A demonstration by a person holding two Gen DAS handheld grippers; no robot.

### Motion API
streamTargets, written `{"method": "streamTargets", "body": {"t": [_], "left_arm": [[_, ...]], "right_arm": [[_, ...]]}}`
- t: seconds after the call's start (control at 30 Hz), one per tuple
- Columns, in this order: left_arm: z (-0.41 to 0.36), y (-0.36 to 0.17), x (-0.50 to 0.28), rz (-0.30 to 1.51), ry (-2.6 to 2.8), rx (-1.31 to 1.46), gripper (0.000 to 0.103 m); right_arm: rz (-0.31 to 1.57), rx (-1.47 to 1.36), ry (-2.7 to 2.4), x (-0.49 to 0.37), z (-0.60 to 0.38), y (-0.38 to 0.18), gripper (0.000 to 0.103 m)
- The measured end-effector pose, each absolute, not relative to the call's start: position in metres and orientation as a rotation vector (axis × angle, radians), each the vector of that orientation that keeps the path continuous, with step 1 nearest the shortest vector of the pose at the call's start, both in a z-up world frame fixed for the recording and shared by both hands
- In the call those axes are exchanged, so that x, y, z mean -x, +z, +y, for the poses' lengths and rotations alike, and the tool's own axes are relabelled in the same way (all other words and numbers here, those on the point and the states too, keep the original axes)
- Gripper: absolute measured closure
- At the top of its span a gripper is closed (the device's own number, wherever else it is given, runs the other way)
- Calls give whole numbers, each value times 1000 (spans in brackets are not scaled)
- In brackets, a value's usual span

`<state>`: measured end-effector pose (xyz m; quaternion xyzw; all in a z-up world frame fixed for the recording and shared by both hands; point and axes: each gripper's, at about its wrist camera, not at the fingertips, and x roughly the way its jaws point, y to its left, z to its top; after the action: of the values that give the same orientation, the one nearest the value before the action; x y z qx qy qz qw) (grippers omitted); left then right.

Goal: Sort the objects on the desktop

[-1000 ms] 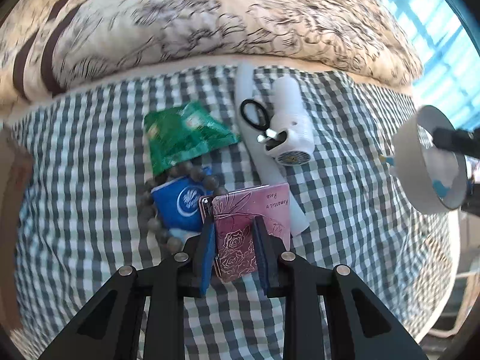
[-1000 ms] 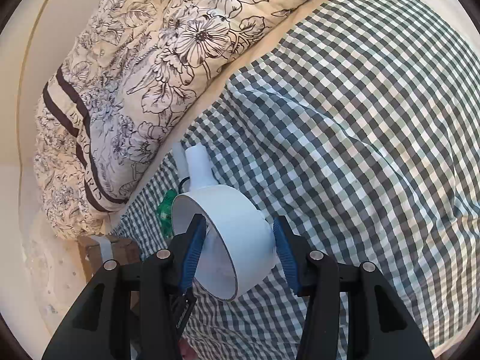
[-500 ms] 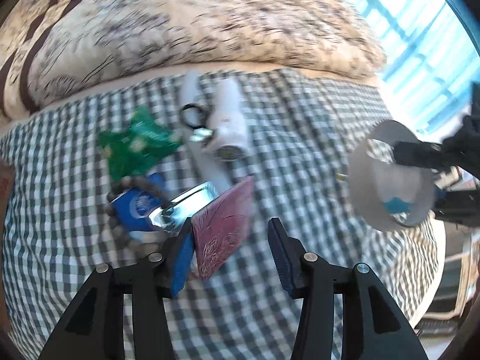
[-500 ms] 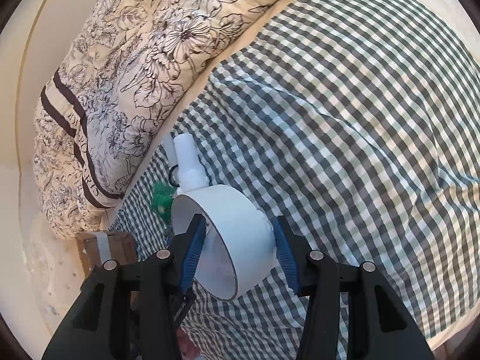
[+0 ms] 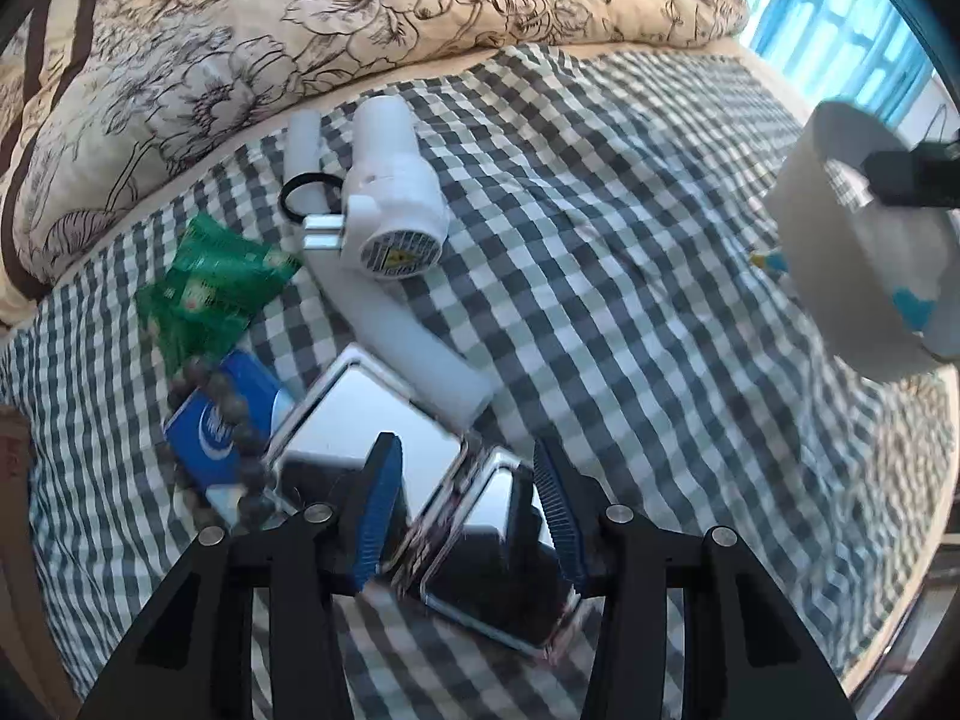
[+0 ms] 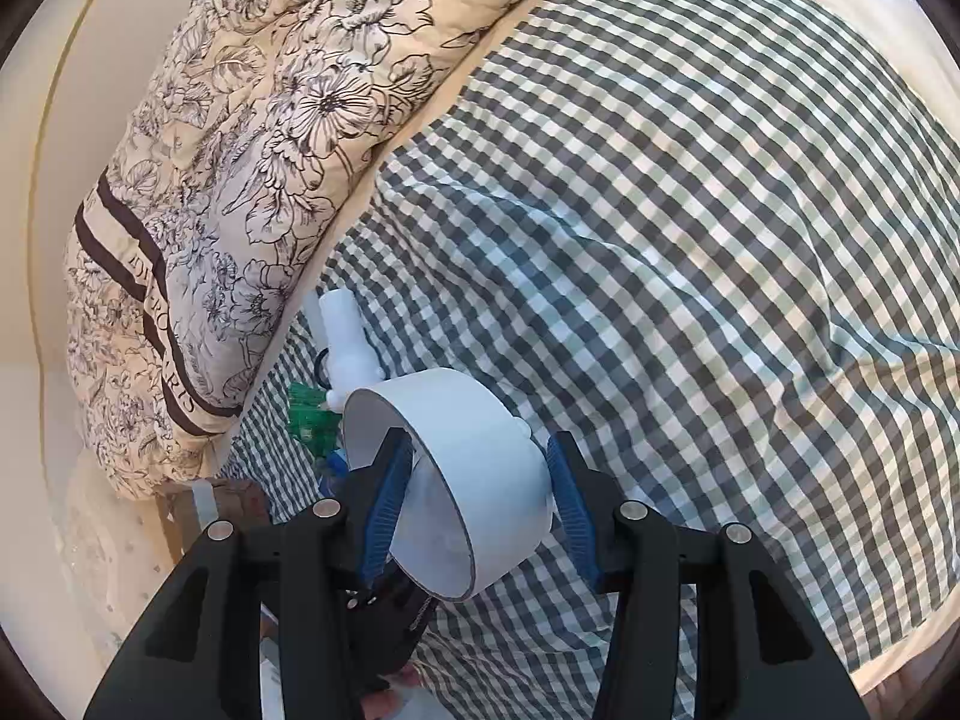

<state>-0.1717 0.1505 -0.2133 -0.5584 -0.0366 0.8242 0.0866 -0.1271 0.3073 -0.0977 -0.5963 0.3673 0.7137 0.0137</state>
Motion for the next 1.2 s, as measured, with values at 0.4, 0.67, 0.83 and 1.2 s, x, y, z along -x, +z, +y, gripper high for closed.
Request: {"method": "streamTargets", "body": {"t": [0.4,0.67,0.83,1.2], "left_arm": [[86,-248,151,-1142,2315,1831,26],[76,-241,157,-1295,2333,1804,82],[92,-216,159,-1134,2439,1773,89],[127,-238,202,-795,2334,1899,81]], "right_arm": [[1178,1859,2216,127,311,-100,55],[1171,1865,2205,126,314,-103,55],[1154,1861,2223,128,313,-99,55],[1168,1886,2189,121,313,-108,55]]}}
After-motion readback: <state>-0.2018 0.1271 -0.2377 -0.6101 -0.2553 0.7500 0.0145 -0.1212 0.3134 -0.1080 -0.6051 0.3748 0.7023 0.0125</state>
